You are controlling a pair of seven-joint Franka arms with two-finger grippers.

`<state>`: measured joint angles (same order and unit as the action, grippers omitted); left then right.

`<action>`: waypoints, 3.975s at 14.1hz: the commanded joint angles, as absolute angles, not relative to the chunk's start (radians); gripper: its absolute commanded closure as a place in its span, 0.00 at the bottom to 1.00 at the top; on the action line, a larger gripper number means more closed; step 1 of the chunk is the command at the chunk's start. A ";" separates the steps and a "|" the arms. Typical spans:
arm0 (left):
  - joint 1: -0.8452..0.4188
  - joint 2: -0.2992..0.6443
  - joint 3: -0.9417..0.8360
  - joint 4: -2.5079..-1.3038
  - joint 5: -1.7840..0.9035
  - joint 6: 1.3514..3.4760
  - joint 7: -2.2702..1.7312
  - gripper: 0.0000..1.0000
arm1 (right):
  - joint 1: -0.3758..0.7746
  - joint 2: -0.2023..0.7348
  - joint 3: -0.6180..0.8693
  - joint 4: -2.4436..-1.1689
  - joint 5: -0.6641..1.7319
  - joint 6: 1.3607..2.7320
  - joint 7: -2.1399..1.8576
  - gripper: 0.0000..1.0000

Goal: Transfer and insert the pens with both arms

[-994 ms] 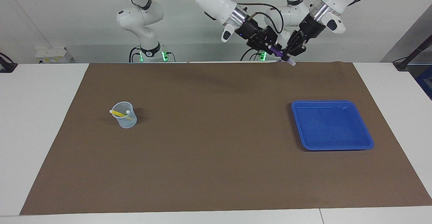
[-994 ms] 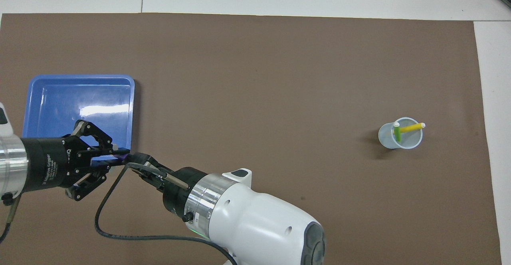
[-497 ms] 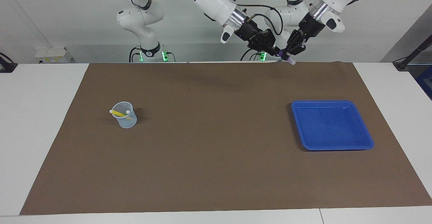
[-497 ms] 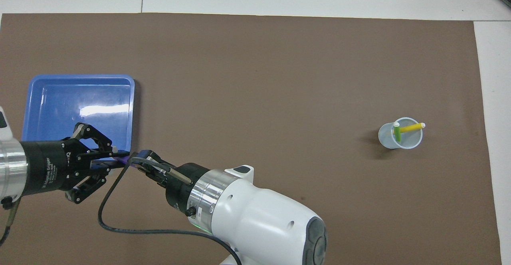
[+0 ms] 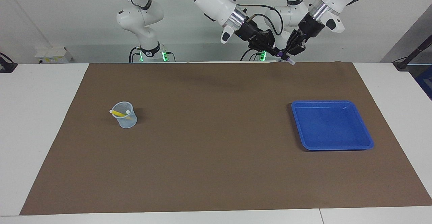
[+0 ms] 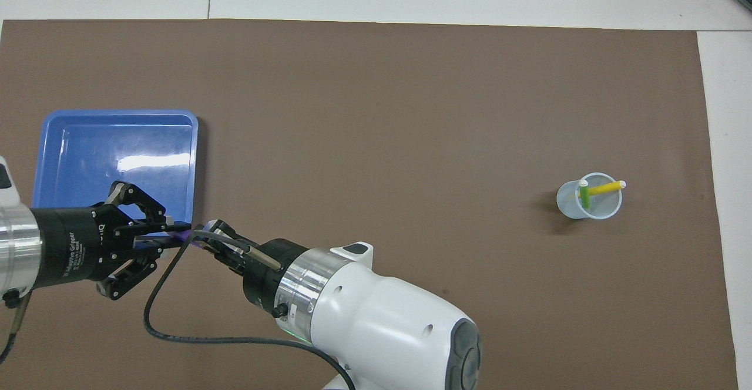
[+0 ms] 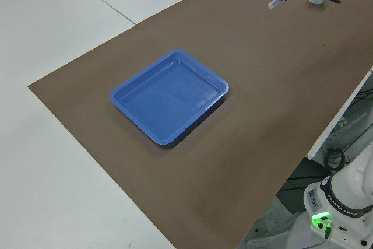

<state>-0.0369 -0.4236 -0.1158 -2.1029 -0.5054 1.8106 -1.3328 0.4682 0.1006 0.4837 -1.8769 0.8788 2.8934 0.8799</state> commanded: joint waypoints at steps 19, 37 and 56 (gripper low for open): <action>0.027 -0.456 -0.094 -2.131 -0.514 1.807 -1.075 0.00 | 0.220 0.061 0.483 -1.921 0.613 2.381 0.470 1.00; 0.206 -0.338 -0.094 -1.958 0.043 1.712 0.009 0.00 | -0.279 0.000 0.479 -1.891 -0.260 1.758 -0.823 1.00; -0.015 -0.088 0.015 -1.703 0.084 1.628 0.005 0.00 | -0.448 0.005 0.482 -2.046 -0.181 1.982 -0.899 0.27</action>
<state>0.0246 -0.1224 0.0001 -1.7388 0.0635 1.6509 0.0008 -0.4304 0.0227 0.4710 -2.0236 -0.2013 1.9657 -0.9215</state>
